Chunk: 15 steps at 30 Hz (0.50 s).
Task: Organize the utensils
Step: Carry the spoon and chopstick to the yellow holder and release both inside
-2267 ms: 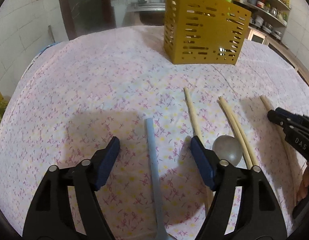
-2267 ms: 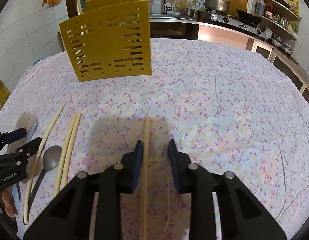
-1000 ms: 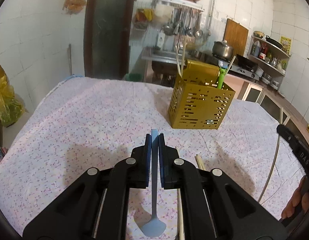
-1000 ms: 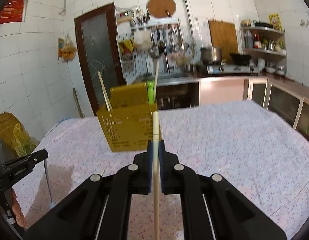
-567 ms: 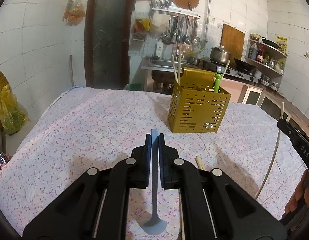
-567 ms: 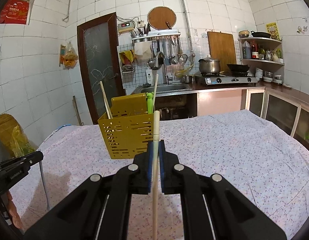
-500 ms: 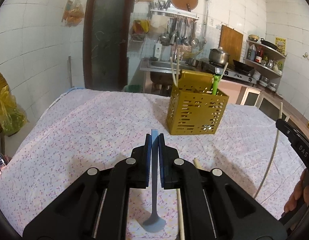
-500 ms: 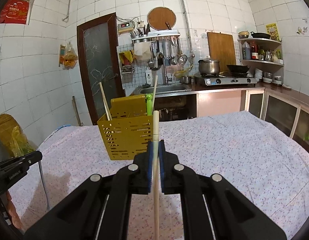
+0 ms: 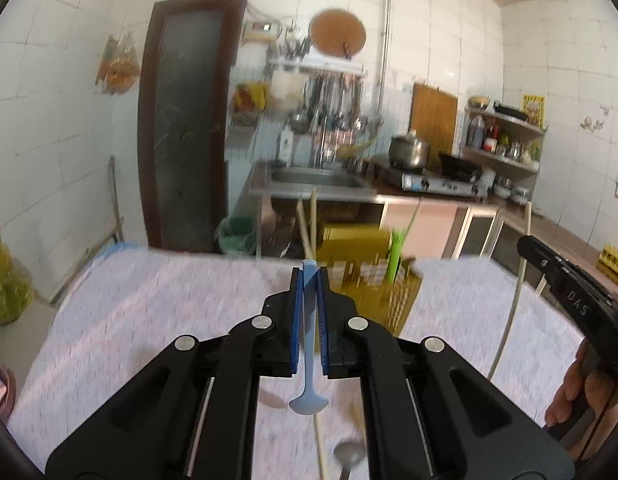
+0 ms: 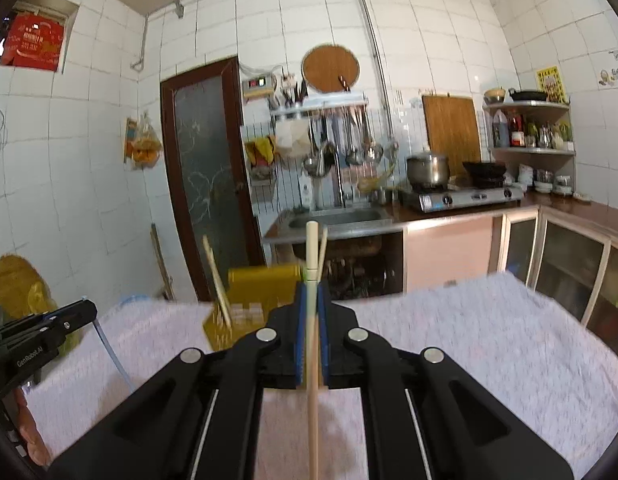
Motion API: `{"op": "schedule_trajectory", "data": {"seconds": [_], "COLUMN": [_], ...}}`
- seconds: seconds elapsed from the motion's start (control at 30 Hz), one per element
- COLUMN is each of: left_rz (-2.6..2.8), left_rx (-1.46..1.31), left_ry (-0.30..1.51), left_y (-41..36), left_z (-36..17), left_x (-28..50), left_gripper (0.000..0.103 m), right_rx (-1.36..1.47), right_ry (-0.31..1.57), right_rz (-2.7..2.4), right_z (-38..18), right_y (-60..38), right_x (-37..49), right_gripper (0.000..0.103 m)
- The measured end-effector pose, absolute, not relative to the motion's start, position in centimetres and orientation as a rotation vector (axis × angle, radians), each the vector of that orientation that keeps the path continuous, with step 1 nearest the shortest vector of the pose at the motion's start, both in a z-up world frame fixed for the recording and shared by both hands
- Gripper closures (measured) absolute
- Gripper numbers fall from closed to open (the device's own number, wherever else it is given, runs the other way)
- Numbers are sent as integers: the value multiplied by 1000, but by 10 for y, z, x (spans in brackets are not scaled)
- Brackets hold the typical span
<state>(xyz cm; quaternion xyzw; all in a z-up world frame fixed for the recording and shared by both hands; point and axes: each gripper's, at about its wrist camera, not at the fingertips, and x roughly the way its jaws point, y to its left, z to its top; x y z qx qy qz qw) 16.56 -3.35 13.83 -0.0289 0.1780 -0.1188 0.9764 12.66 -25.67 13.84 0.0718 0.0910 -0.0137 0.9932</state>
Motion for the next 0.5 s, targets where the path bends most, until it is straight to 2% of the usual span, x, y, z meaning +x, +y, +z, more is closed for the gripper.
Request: {"op": "schedule_trajectory", "data": {"seconds": [0.3, 0.5], "left_rz": [-254, -270], "left_rx": [-67, -64], "left_ry": [218, 217], "left_y": [-69, -92], "left_z": [199, 192], "left_x": [233, 283], "left_gripper": [97, 97], "right_rx": [161, 125], "right_ry": [42, -14], "right_rz": [-11, -31], "right_z": [201, 196], "right_y": [-258, -248], "right_x": [198, 248], "right_gripper": [97, 97]}}
